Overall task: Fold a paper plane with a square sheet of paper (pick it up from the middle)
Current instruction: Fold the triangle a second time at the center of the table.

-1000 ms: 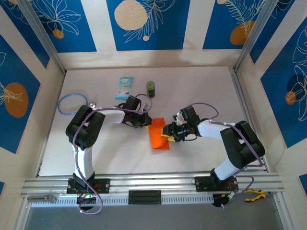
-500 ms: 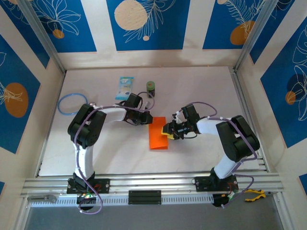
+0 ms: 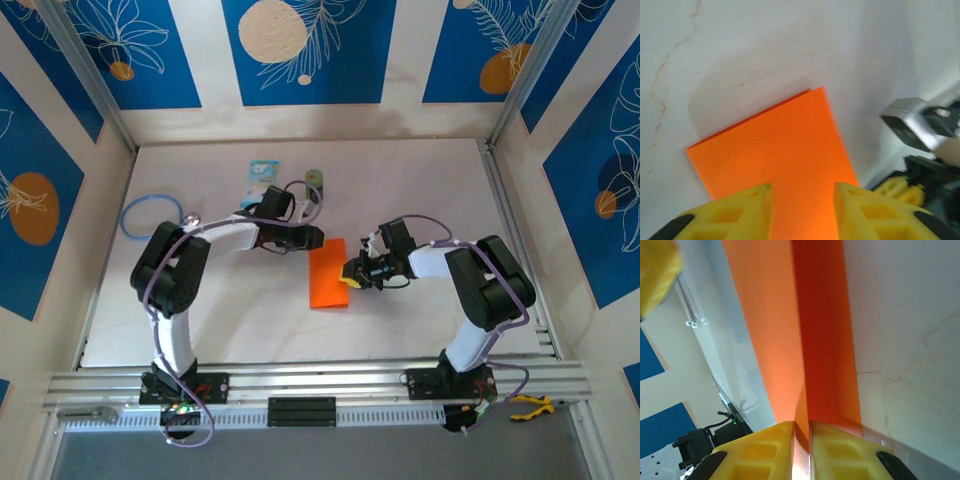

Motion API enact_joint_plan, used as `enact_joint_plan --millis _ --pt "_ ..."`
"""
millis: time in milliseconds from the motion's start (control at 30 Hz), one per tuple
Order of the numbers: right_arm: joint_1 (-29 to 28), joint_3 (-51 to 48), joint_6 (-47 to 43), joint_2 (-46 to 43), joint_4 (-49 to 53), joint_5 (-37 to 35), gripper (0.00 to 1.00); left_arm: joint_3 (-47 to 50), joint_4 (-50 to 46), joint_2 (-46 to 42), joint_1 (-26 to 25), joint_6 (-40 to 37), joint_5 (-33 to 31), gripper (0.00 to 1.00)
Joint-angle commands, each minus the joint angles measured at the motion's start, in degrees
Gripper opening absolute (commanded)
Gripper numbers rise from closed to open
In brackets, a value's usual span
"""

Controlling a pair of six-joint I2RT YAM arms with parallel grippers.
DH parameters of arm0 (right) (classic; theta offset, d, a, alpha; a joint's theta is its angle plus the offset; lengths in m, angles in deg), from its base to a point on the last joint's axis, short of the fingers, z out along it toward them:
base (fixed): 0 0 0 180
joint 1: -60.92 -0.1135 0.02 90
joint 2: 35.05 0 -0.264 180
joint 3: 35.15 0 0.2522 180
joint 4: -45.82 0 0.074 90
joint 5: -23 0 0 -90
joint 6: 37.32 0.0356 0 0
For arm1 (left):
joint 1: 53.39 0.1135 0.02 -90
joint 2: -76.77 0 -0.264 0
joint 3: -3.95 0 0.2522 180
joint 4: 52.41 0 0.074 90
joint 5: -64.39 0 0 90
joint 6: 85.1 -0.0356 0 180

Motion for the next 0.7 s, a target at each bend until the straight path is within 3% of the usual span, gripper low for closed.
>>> enact_joint_plan --millis 0,333,467,667 --pt "-0.6 -0.5 0.8 0.8 0.2 -1.5 0.13 2.7 0.9 -6.3 0.4 -0.4 -0.2 0.42" --pt "-3.5 -0.7 1.2 -0.4 -1.3 -5.0 0.16 12.8 3.9 -16.7 -0.4 0.0 -1.5 0.42" --pt "-3.5 -0.3 0.9 -0.4 -0.3 -5.8 0.13 12.9 0.5 -15.0 -2.2 0.1 2.2 0.3" --pt "-3.7 -0.9 1.0 -0.3 -0.9 -5.2 0.13 11.5 -3.9 -10.4 -6.7 0.2 -0.5 0.17"
